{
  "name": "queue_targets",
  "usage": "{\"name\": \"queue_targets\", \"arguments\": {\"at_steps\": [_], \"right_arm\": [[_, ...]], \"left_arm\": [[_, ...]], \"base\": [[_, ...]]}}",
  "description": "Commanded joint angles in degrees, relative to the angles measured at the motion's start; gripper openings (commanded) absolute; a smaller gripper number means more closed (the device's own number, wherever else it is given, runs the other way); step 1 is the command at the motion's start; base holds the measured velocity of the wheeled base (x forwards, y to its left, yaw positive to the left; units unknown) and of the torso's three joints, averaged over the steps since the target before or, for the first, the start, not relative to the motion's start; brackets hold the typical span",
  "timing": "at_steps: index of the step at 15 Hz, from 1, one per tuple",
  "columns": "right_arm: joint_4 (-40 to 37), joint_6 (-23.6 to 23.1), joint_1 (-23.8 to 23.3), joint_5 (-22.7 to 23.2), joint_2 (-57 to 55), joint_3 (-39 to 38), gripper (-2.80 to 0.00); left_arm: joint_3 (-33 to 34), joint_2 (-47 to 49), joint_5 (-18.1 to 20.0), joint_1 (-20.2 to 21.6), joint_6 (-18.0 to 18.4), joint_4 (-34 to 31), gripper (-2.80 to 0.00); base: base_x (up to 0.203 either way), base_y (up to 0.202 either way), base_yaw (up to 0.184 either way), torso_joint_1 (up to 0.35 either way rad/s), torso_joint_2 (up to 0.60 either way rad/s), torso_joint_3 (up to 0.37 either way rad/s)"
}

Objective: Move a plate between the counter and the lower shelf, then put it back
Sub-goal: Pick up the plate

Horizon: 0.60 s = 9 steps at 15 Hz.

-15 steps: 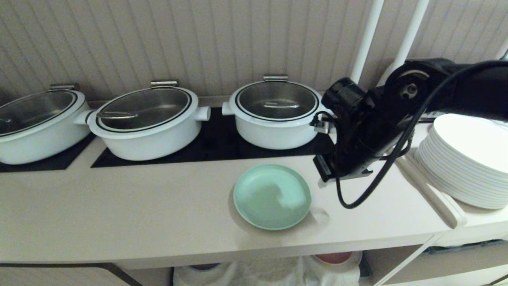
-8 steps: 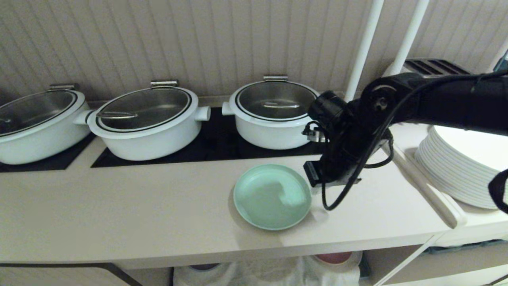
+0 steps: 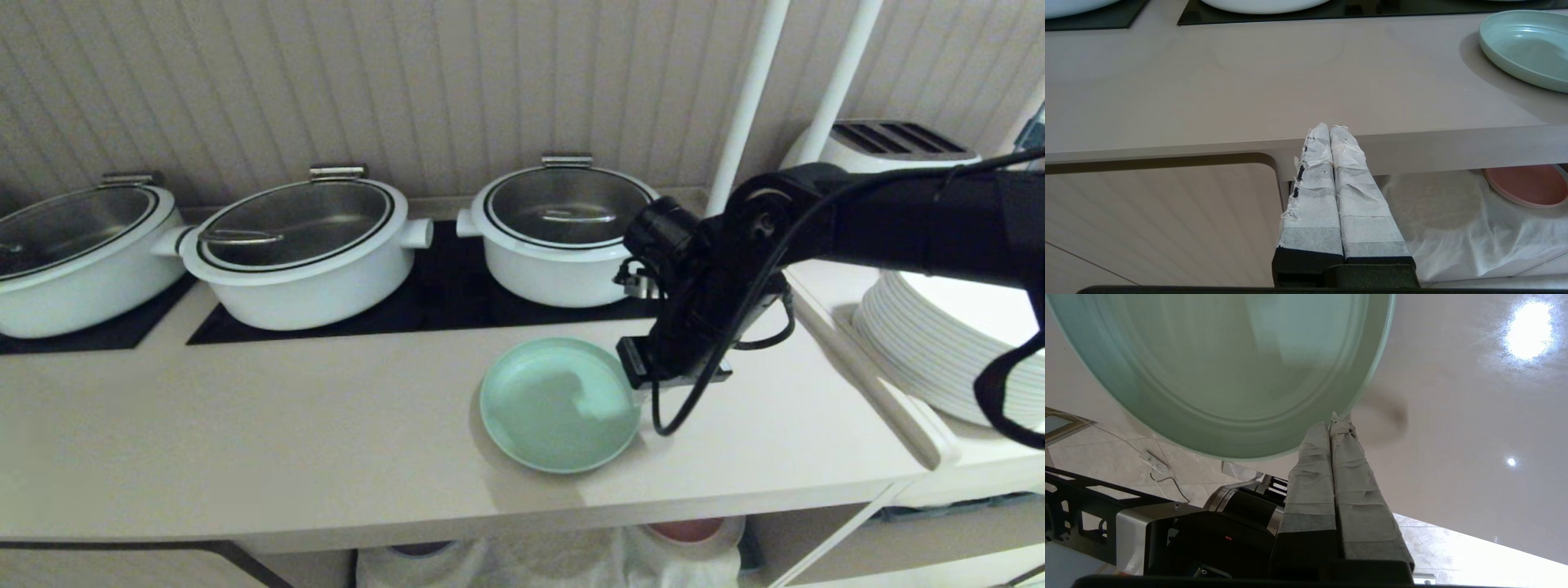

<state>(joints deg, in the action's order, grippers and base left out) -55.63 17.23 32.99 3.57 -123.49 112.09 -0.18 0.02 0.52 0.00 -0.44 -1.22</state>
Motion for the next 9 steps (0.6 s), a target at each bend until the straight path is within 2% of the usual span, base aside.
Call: {"name": "queue_targets", "arguments": {"at_steps": [1,5,9], "right_arm": [[-0.3,0.1,-0.1,0.0,0.2,0.0,0.0],[-0.7,-0.2,-0.2,-0.1,0.5,0.0,0.0],[-0.8,-0.5,-0.1,-2.5,0.3,-0.1,0.0]], "left_arm": [[0.0,0.0,0.0,0.0,0.0,0.0,-2.8],[0.0,0.0,0.0,0.0,0.0,0.0,-2.8],[0.0,0.0,0.0,0.0,0.0,0.0,-2.8]], "base": [[0.0,0.0,0.0,0.0,0.0,0.0],[0.0,0.0,0.0,0.0,0.0,0.0],[0.0,0.0,0.0,0.0,0.0,0.0]]}}
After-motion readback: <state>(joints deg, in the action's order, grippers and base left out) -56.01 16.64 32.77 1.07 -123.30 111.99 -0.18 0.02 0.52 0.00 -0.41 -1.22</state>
